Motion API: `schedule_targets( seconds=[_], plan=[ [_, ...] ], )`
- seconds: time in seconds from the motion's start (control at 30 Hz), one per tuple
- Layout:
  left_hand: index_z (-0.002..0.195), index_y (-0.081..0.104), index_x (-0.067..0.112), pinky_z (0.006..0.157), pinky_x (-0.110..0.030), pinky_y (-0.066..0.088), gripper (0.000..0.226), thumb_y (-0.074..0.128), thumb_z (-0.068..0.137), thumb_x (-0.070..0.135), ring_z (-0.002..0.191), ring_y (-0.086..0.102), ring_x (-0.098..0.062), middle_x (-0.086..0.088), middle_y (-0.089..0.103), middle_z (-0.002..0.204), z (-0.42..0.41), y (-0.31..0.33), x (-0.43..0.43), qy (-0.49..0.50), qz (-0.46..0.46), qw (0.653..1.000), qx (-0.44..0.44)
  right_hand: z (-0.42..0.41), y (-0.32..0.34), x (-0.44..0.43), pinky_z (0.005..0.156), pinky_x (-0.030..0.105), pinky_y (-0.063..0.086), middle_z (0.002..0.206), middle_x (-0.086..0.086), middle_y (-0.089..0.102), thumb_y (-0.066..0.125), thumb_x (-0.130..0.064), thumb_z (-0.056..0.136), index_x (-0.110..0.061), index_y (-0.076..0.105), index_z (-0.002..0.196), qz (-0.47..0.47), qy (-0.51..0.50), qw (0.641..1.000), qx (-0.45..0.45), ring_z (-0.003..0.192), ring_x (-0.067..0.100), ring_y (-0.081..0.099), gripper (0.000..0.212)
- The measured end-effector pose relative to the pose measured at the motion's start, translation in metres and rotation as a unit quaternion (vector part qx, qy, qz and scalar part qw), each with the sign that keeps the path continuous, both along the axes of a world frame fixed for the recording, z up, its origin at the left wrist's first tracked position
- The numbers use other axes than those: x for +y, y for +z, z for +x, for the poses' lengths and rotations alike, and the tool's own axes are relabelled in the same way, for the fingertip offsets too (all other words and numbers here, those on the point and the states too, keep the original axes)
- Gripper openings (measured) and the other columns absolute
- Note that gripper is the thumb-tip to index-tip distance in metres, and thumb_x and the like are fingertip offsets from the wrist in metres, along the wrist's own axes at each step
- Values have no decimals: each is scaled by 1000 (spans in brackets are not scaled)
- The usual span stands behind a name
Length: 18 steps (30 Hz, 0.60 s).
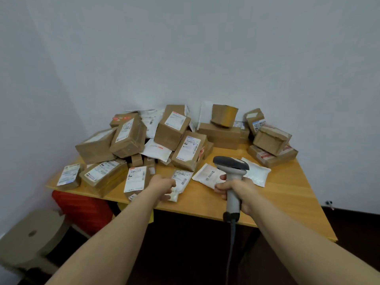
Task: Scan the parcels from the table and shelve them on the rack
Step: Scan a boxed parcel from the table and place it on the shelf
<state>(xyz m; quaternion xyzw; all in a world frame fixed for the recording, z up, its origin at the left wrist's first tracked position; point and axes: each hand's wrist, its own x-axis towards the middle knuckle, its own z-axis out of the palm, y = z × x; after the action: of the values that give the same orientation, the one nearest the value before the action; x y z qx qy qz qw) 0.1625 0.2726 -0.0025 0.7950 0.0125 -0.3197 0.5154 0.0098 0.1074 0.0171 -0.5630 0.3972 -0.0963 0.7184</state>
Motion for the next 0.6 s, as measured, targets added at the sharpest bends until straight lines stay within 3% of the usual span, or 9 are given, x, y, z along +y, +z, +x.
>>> schedule_targets(
  seconds=[0.1, 0.23, 0.33, 0.47, 0.5, 0.6],
  plan=[
    [105, 57, 4, 64, -30, 50, 17, 59, 89, 5, 93, 56, -24, -14, 56, 104, 36, -22, -25, 24, -12, 1000, 7, 33, -11, -21, 65, 34, 55, 83, 18, 73, 72, 11, 71, -4, 65, 97, 18, -12, 1000, -10, 73, 27, 73, 31],
    [116, 61, 4, 71, -30, 50, 30, 59, 86, 5, 99, 59, -27, -18, 61, 109, 95, -57, -63, 29, -27, 999, 2, 95, -30, -50, 60, 31, 54, 87, 18, 72, 70, 11, 73, -6, 68, 97, 30, -20, 999, -7, 72, 25, 72, 30],
    [120, 58, 11, 85, -38, 53, 39, 55, 81, 3, 97, 60, -26, -10, 64, 105, 129, -77, -83, 9, -27, 1000, -2, 140, -47, -65, 67, 35, 54, 98, 18, 72, 69, 12, 72, -3, 66, 103, 32, -24, 999, 10, 90, 33, 70, 35],
    [124, 52, 14, 60, -23, 44, 48, 56, 78, 1, 80, 54, -11, 4, 58, 92, 160, -99, -103, 16, -28, 999, -16, 187, -70, -75, 62, 34, 54, 86, 12, 68, 73, 10, 70, -1, 64, 100, 53, -22, 998, 34, 76, 26, 62, 32],
    [128, 51, 14, 61, -22, 45, 52, 57, 78, 1, 82, 55, -10, 4, 59, 95, 165, -103, -107, 12, -31, 999, -21, 195, -74, -78, 63, 35, 53, 83, 12, 66, 74, 9, 70, -2, 62, 98, 57, -25, 997, 42, 73, 25, 60, 32],
    [133, 49, 15, 83, -32, 50, 57, 59, 78, 4, 104, 58, -21, -6, 60, 122, 172, -114, -117, 10, -33, 999, -29, 214, -89, -84, 65, 36, 50, 91, 13, 66, 75, 5, 69, -3, 62, 108, 67, -14, 996, 61, 76, 26, 58, 42]
  ],
)
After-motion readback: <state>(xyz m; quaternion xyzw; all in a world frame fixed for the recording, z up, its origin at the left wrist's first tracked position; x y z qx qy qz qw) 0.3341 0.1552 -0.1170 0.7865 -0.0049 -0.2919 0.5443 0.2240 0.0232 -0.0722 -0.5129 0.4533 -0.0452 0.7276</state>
